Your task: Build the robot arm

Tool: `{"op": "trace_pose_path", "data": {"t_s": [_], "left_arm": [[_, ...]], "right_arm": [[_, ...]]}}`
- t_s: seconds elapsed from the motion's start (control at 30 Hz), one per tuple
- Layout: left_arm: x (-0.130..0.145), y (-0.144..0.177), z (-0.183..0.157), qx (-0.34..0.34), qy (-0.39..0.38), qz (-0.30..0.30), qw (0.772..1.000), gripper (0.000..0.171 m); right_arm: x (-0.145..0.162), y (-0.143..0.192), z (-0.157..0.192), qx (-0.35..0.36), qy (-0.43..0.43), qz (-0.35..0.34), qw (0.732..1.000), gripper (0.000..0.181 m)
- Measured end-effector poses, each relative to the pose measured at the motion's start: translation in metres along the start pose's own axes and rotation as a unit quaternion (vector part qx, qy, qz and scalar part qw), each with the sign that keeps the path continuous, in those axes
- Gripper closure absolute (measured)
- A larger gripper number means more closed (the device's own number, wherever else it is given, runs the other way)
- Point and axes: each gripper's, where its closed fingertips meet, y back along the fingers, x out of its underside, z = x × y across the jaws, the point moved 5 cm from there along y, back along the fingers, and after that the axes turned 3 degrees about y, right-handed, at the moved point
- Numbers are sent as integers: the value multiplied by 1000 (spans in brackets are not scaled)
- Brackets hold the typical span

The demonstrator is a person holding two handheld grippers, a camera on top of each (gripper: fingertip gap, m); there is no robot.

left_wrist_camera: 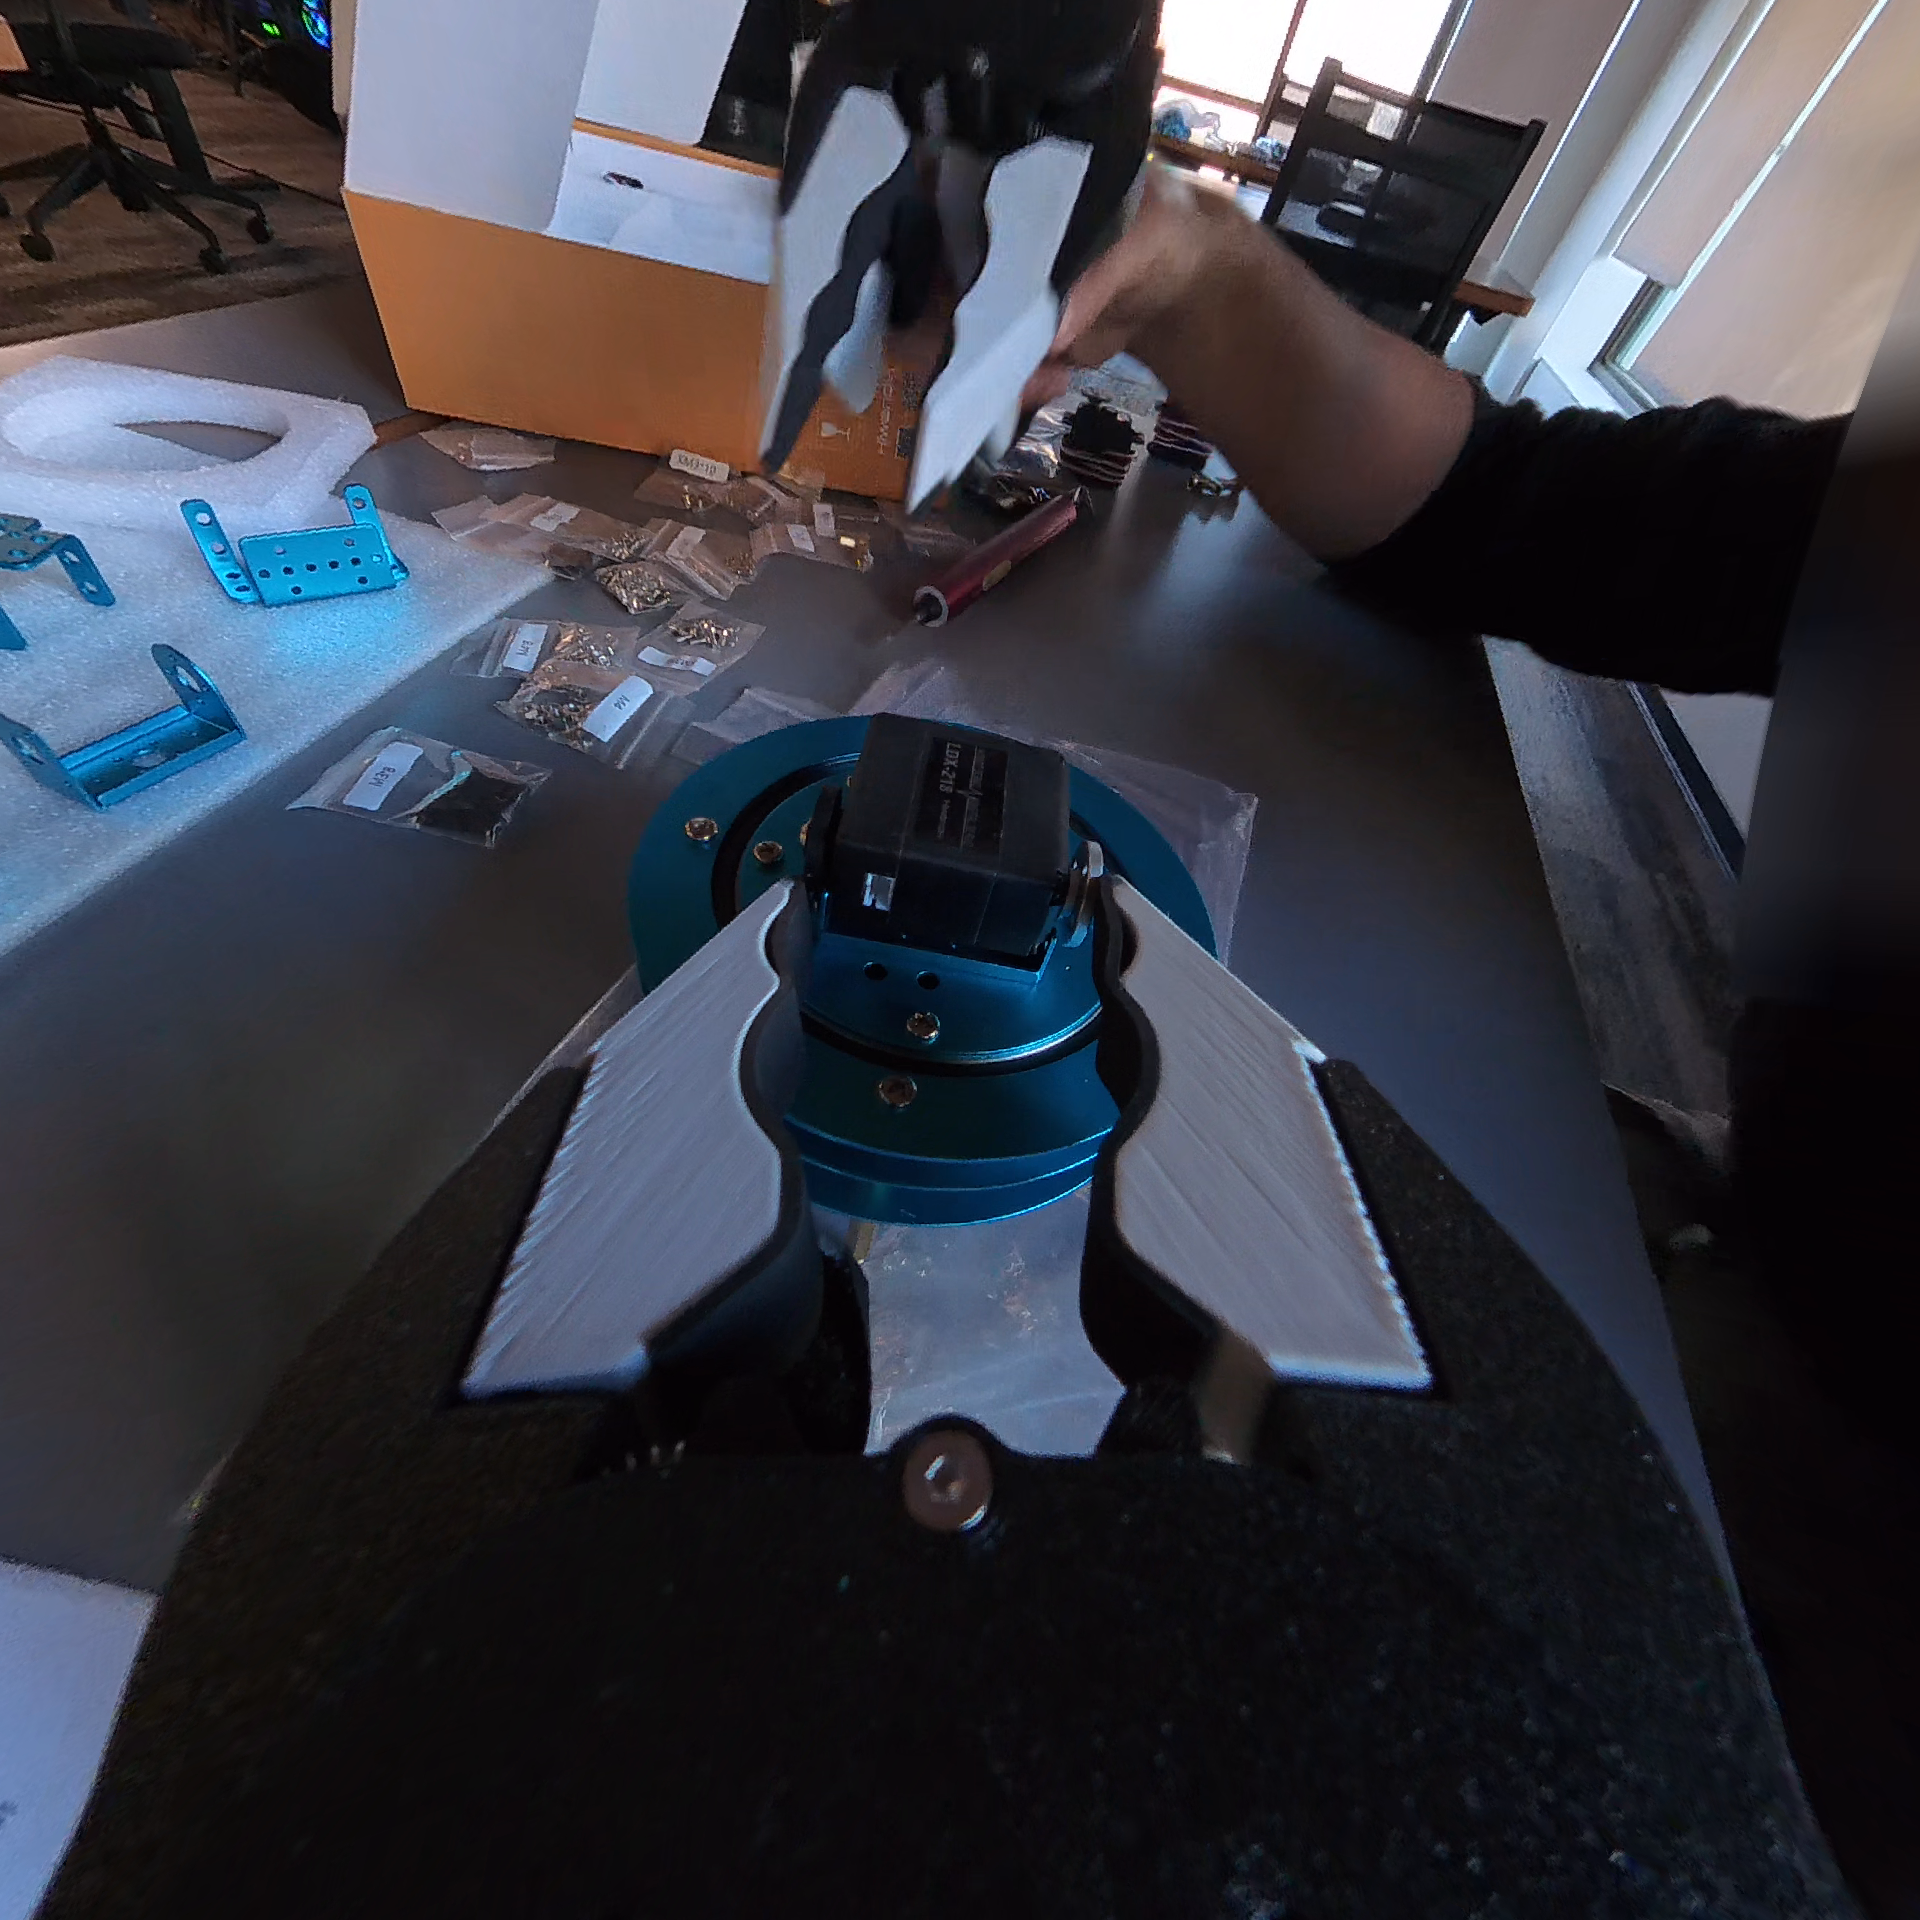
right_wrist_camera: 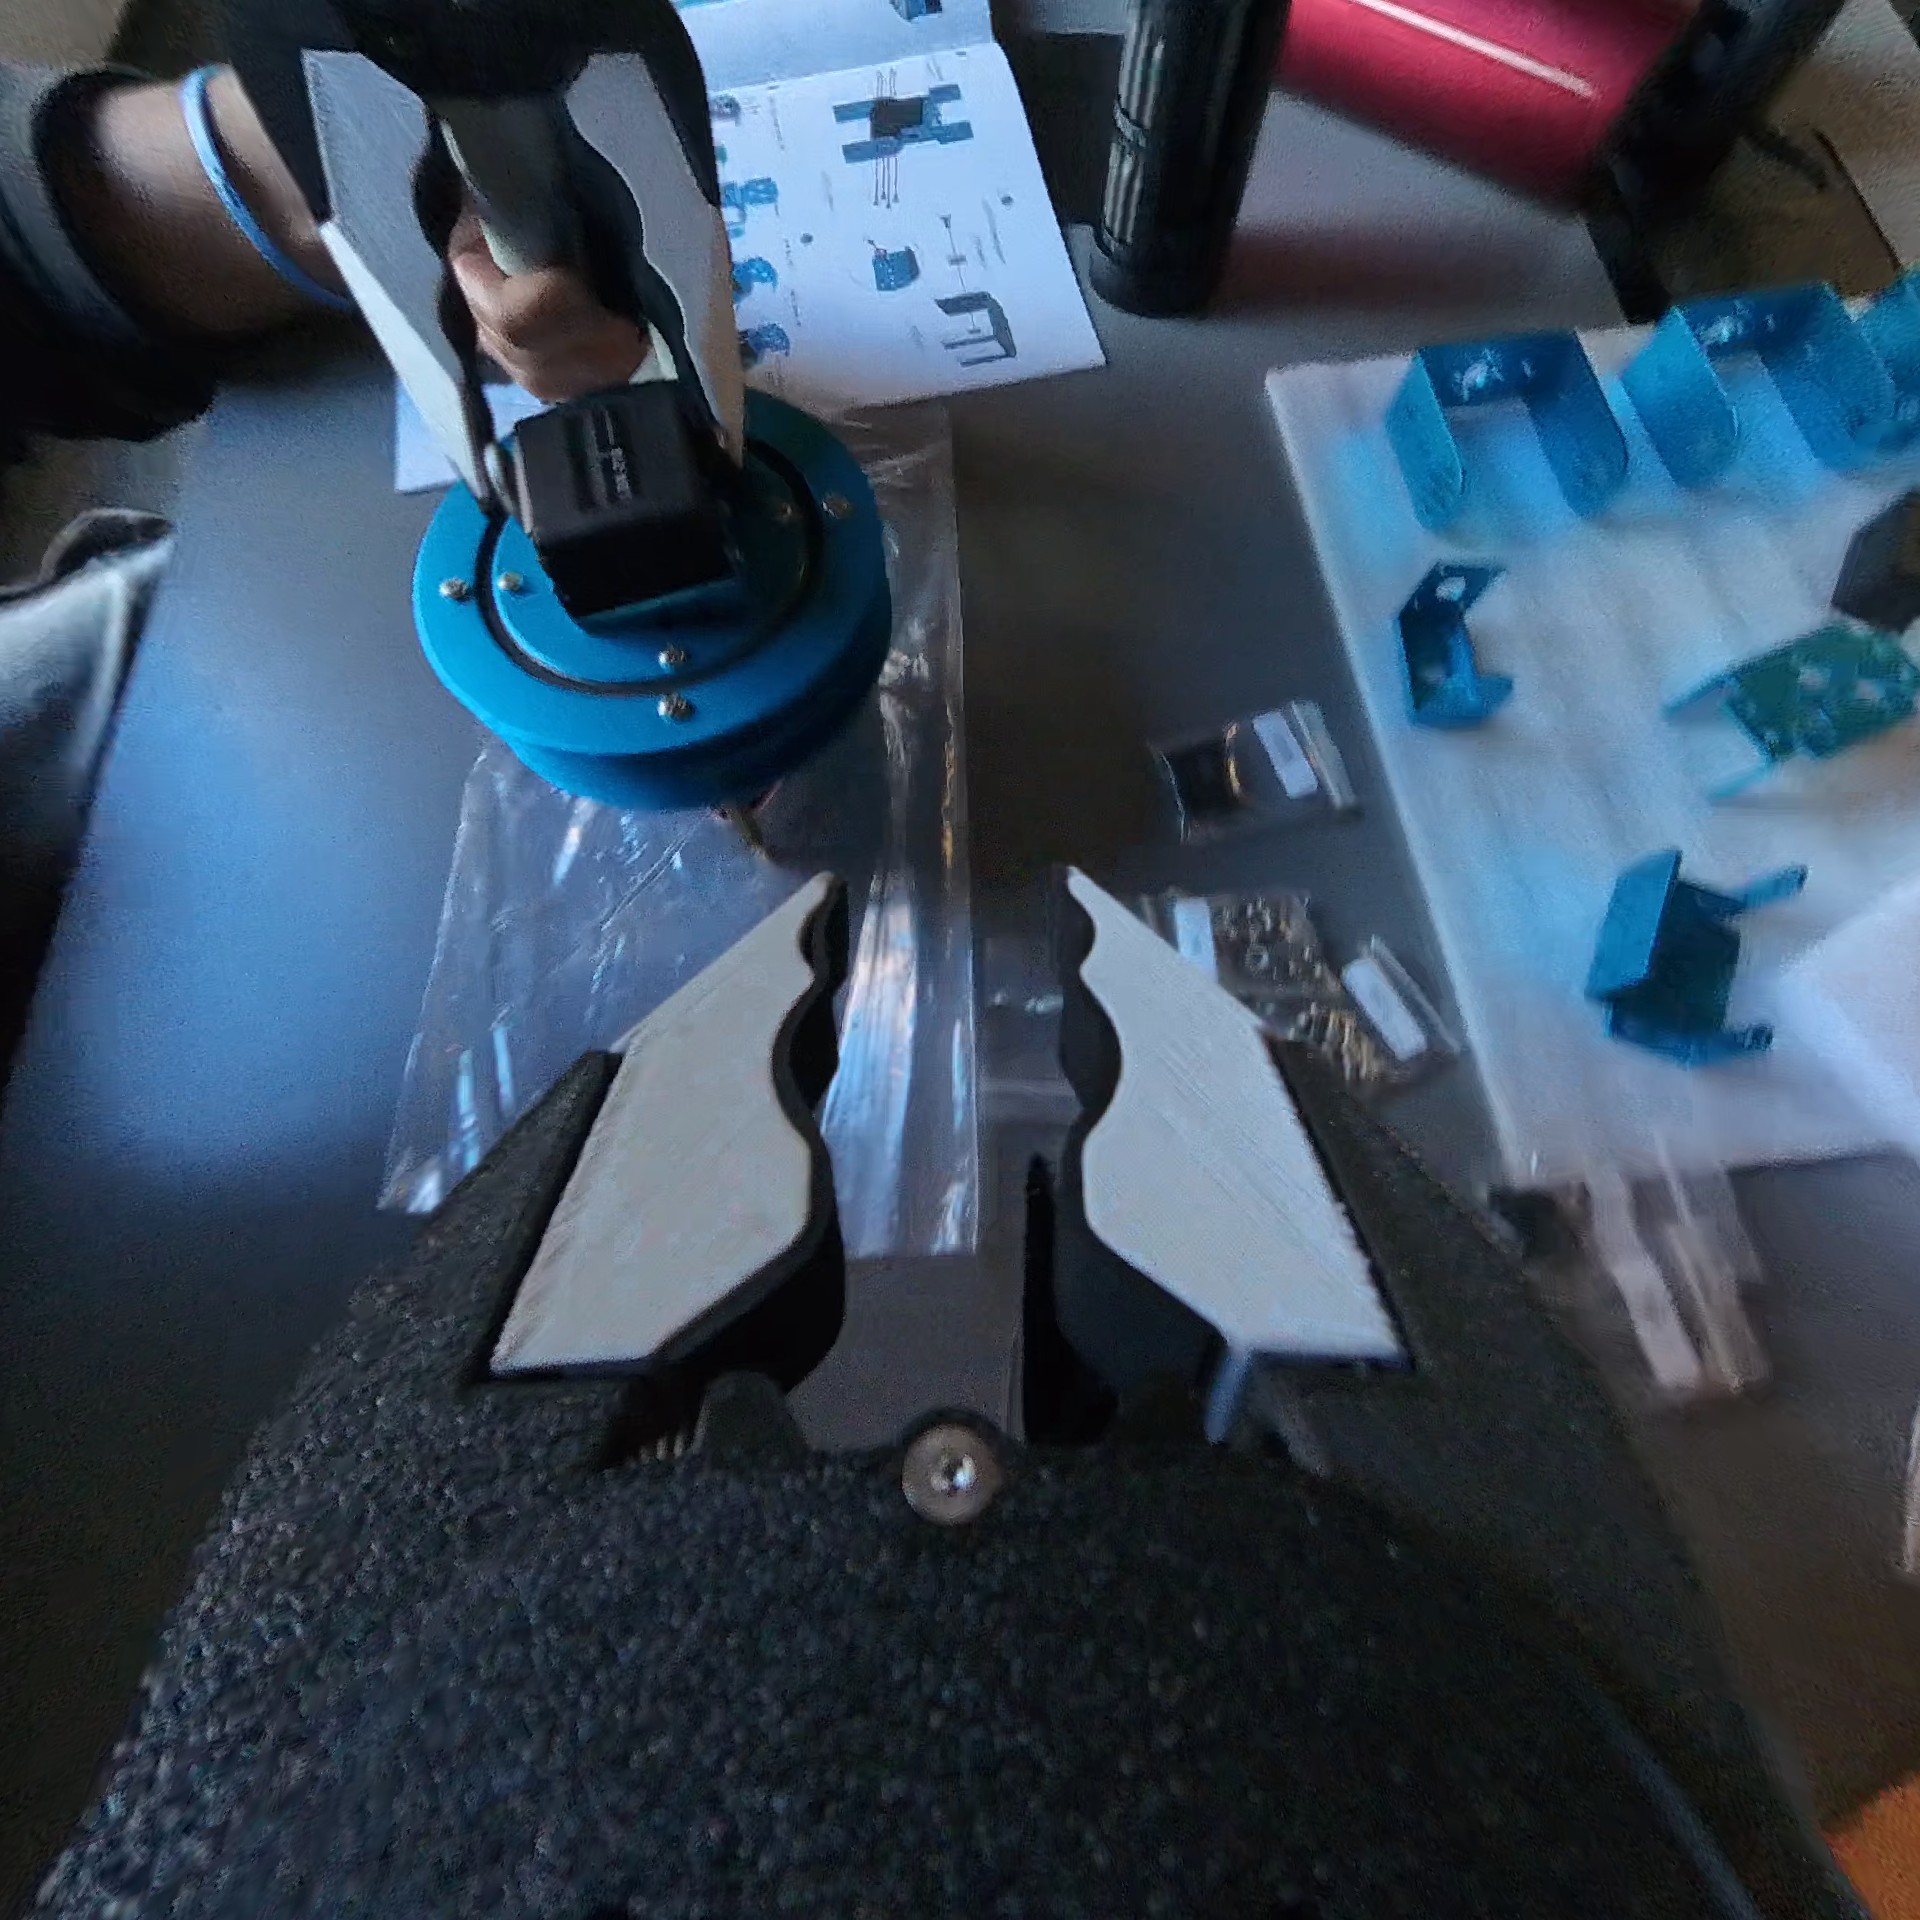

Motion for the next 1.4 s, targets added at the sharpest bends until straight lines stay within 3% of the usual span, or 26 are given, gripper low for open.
{"op": "trace_pose_path", "data": {"t_s": [0.1, 0.2, 0.27, 0.33, 0.37, 0.4, 0.47, 0.57, 0.83, 0.97, 1.07, 1.17, 1.23, 1.3, 1.4], "left_arm": [[2, 5, -1, 1, -2, 1, 1000, 118], [2, 5, -1, 3, -2, 4, 1000, 118], [3, 6, -1, 2, 1, 2, 1000, 117], [3, 8, -1, -8, 5, -2, 1000, 114], [3, 9, 0, -10, 5, -4, 1000, 110], [3, 11, 0, -11, 5, -2, 1000, 106], [-1, 15, 0, -18, 4, -14, 1000, 104], [-7, 21, 2, -24, 12, -41, 999, 104], [-10, 33, -5, -86, 15, -104, 991, 110], [-22, 36, -28, -117, -3, -138, 983, 114], [-37, 32, -56, -129, -24, -142, 981, 115], [-55, 20, -89, -134, -55, -114, 983, 118], [-66, 3, -108, -135, -81, -81, 984, 120], [-75, -25, -118, -141, -110, -31, 983, 121], [-81, -88, -115, -191, -176, 69, 963, 121]], "right_arm": [[15, 23, 1, 5, -26, -11, 1000, 142], [19, 45, 3, 47, -14, -98, 994, 147], [16, 61, 3, 132, 21, -163, 977, 142], [20, 75, 1, 253, 46, -168, 952, 143], [24, 82, -3, 334, 52, -143, 930, 133], [30, 91, -7, 416, 45, -105, 902, 138], [40, 93, -4, 477, 12, -43, 878, 131], [47, 86, 7, 479, -25, -41, 877, 135], [55, 84, 15, 491, -14, -20, 871, 136], [57, 85, 16, 474, -16, -25, 880, 137], [72, 89, 20, 422, 9, 18, 906, 138], [108, 107, 38, 304, -16, 37, 952, 132], [134, 120, 51, 216, -59, 39, 974, 140], [163, 128, 48, 193, -92, 88, 973, 132], [176, 124, 45, 178, -82, 97, 976, 137]]}}
